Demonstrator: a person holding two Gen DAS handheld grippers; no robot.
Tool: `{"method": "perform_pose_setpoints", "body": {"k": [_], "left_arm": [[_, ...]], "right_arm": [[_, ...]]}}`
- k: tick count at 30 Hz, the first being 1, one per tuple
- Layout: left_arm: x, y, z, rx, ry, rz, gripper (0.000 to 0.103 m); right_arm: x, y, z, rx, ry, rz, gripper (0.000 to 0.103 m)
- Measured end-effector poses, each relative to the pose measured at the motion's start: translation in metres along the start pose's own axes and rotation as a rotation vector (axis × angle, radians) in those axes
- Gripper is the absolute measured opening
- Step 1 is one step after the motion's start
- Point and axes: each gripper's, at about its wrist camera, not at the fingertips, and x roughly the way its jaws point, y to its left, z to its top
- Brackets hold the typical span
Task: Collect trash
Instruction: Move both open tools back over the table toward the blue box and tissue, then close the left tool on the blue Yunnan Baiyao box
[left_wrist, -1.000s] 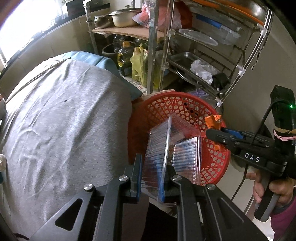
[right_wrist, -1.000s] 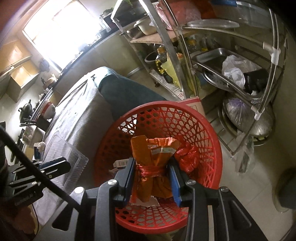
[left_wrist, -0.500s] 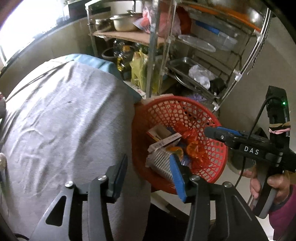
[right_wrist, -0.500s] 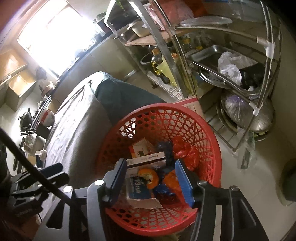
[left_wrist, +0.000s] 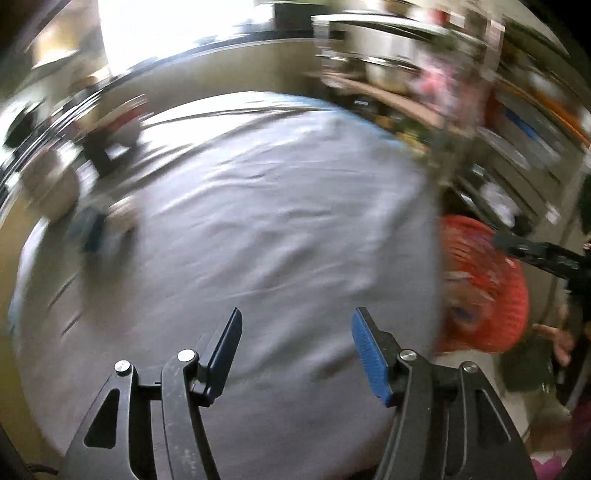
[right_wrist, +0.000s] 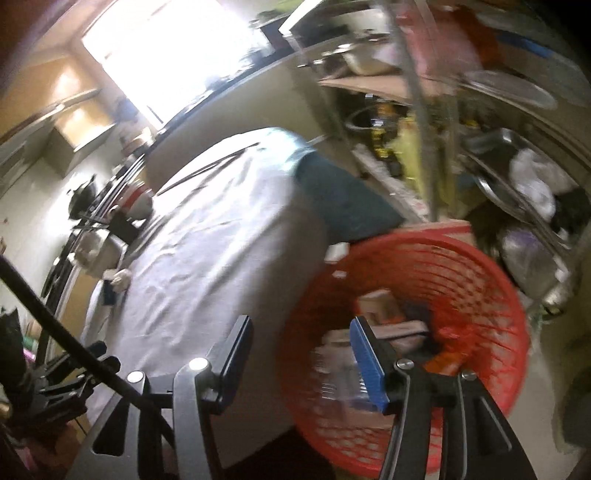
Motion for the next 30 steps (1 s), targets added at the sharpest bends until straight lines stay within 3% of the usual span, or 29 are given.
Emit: {"method": "perform_pose_setpoints", "body": {"k": [6,11,16,24,30], "left_arm": [[-0.015,0.106,-0.011,-0.169,-0.032,0.188,0.064],[-0.021,0.174,0.011,-0.189,-0.122,0.315,0.075],[0.008,0.209,0.042,-0.173,-0.116,0.305,0.081],[0.051,0.217,0.065,-0.075,-0.042,0.180,0.081],[0.063,0.233,0.076,-0.011,-0.008,0.150,0.081]], "right_arm": [[0.018,0.066,0.005,-0.089,0.032,0.079,0.058],[0.025,0.096,-0.007,-0.132,0.060,0.100,0.058],[0.023,0.100,-0.017,-0.131,0.077,0.077,0.058],[0.014,0.084,-0.015,-0.095,0.077,0.025,0.058],[0.020,0.094,-0.016,-0.114,0.091,0.020,0.058]]}}
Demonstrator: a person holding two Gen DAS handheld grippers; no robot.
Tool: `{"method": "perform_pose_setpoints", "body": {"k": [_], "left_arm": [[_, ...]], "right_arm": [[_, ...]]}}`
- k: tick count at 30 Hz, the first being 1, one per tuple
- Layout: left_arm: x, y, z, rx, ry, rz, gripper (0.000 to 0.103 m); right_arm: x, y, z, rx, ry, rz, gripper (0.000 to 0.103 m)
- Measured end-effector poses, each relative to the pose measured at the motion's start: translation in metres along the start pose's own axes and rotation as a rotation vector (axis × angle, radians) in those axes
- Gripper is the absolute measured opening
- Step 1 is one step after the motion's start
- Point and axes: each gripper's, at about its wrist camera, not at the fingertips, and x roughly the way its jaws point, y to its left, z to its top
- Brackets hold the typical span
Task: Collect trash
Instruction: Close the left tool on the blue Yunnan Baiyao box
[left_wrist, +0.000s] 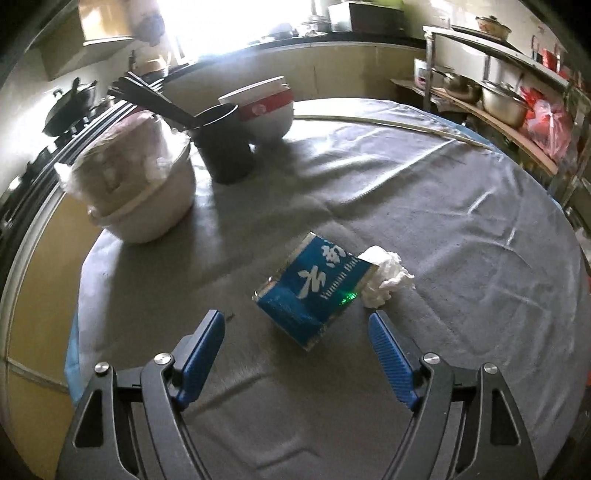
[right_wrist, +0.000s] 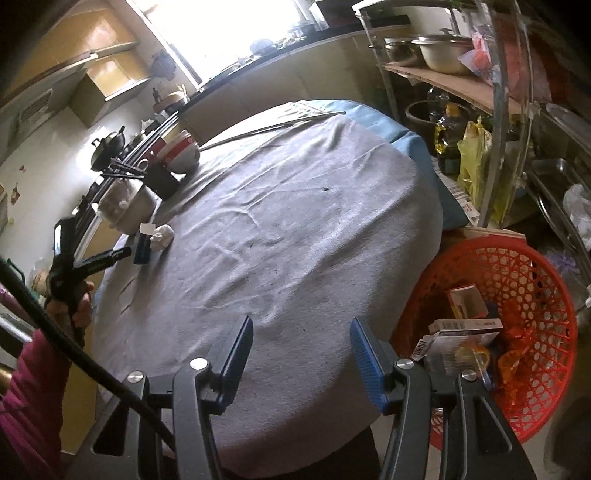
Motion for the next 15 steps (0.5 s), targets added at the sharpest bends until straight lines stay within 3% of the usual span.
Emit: {"method": "perform_pose_setpoints", "body": {"k": [7,14,15], "left_arm": [[0.021,0.001,0.008,0.093,0.048,-0.023,0.081],[0.038,0.007,0.013,0.060,0.065,-0.066,0.080],[0.038,0.006,0.012,0.058,0.063,-0.069,0.073]], "right_arm": [[0.009,0.013,-0.004,-0.021,0.023,-0.003,0.058],[0.016,0.019,-0.005,-0.027,0.040,-0.010,0.058],[0.018,0.020,-0.005,-0.029,0.043,-0.010,0.058]]}}
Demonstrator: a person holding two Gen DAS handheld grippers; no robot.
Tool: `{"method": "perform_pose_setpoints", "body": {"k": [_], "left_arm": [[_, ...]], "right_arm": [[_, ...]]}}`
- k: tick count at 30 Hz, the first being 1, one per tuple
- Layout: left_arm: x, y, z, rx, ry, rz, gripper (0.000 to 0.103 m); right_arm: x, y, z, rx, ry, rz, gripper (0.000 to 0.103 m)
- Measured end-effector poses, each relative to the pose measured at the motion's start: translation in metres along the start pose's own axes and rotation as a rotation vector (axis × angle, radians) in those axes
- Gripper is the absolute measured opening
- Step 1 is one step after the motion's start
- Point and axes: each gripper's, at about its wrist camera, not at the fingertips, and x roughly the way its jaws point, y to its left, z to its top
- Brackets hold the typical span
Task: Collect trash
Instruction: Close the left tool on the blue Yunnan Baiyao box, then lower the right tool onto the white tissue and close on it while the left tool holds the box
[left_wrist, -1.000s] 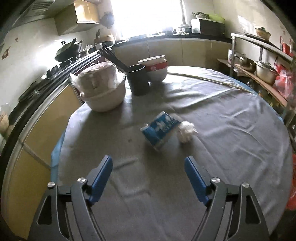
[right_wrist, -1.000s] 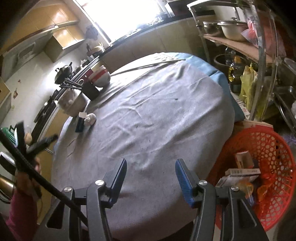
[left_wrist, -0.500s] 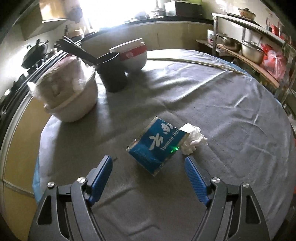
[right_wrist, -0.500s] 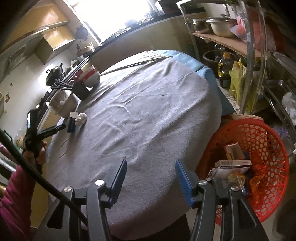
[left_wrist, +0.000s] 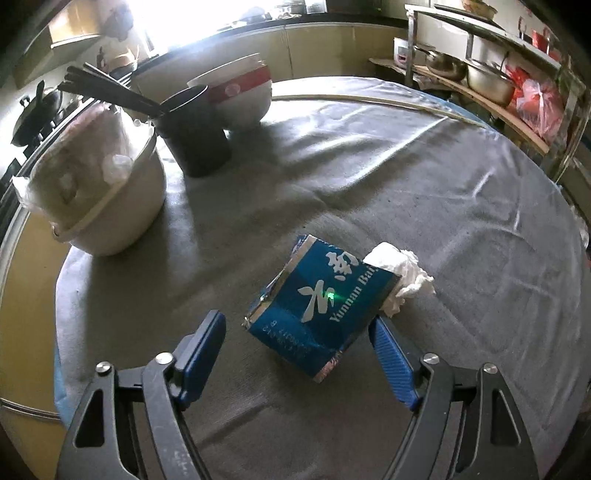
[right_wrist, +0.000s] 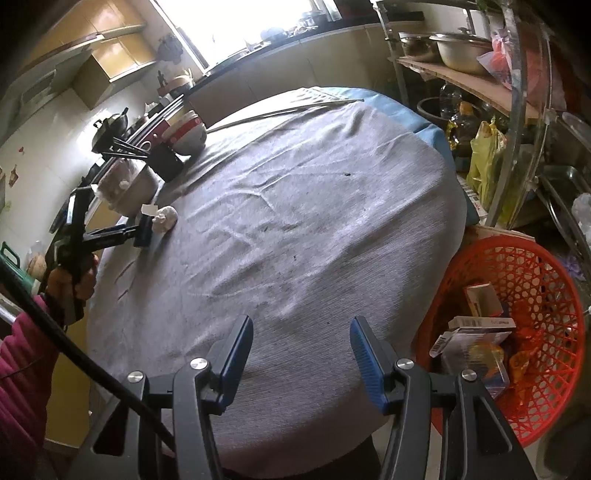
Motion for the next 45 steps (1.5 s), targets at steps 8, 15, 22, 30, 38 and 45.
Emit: {"method": "perform_pose_setpoints", "body": {"k": [8,15,22,30,38,45], "left_arm": [[-0.005,0.001,-0.009,-0.047,-0.027,-0.004,0.068],[-0.029,0.010,-0.041,-0.133,-0.020,0.023,0.067],[-0.067,0.009,-0.082,-0.219,-0.011,0.110,0.067],[-0.110,-0.001,-0.100,-0.275,-0.054,0.165,0.066],[-0.124,-0.008,-0.101,-0.275,-0.085,0.226,0.065],[-0.131,-0.008,-0.105,-0.261,-0.106,0.271,0.065]], "right_arm": [[0.020,0.016,0.007,-0.016,0.038,0.034,0.058],[0.054,0.076,0.040,-0.135,0.050,0.112,0.058],[0.117,0.147,0.093,-0.114,0.097,0.293,0.058],[0.215,0.228,0.147,0.052,0.247,0.370,0.058],[0.261,0.245,0.151,0.117,0.296,0.239,0.054],[0.269,0.260,0.143,-0.006,0.261,0.206,0.040]]}}
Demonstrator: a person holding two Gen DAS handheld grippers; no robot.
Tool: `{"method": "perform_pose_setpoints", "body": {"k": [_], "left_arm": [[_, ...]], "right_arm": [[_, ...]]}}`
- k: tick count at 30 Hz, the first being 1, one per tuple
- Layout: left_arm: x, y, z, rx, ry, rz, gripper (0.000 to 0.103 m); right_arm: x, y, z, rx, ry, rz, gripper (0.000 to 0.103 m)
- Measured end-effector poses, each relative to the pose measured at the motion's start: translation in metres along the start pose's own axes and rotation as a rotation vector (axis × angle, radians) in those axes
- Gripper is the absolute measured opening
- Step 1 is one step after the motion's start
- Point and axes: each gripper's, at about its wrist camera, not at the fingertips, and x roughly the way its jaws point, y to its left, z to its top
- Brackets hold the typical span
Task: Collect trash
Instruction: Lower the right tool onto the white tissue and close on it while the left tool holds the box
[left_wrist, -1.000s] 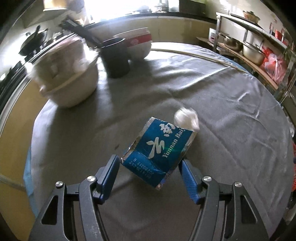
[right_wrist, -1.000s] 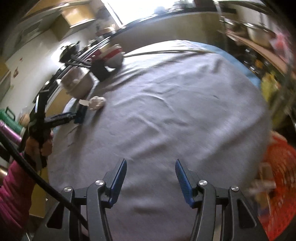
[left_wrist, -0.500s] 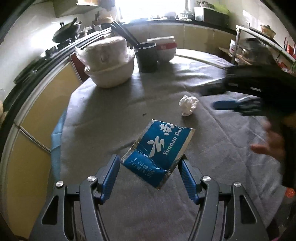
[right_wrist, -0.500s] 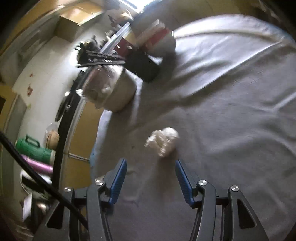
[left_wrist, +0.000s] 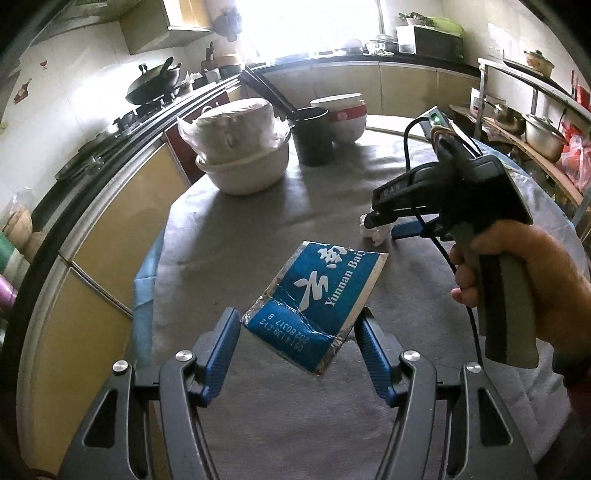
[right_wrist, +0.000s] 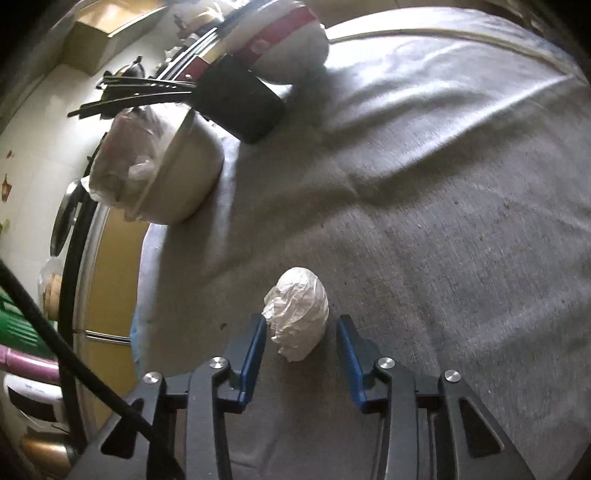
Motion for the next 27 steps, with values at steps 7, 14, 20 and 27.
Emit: {"method": "perform_pose_setpoints", "body": {"k": [7,14,20,27], "left_arm": [[-0.002,-0.003,0.000,0.004,0.001,0.005,0.065],[-0.001,-0.010,0.002,0.016,0.007,0.008,0.065],[-0.001,-0.022,0.004,0.030,0.008,0.010,0.065],[0.006,-0.022,-0.003,0.015,0.031,0.003,0.065]], "right_arm": [[0.004,0.015,-0.007,-0.096,-0.026,-0.030,0.037],[-0.020,0.005,-0.009,-0.124,-0.066,-0.011,0.031],[-0.035,-0.021,-0.006,-0.092,-0.061,0.024,0.030],[-0.046,-0.051,0.000,0.067,-0.021,0.161,0.035]]}}
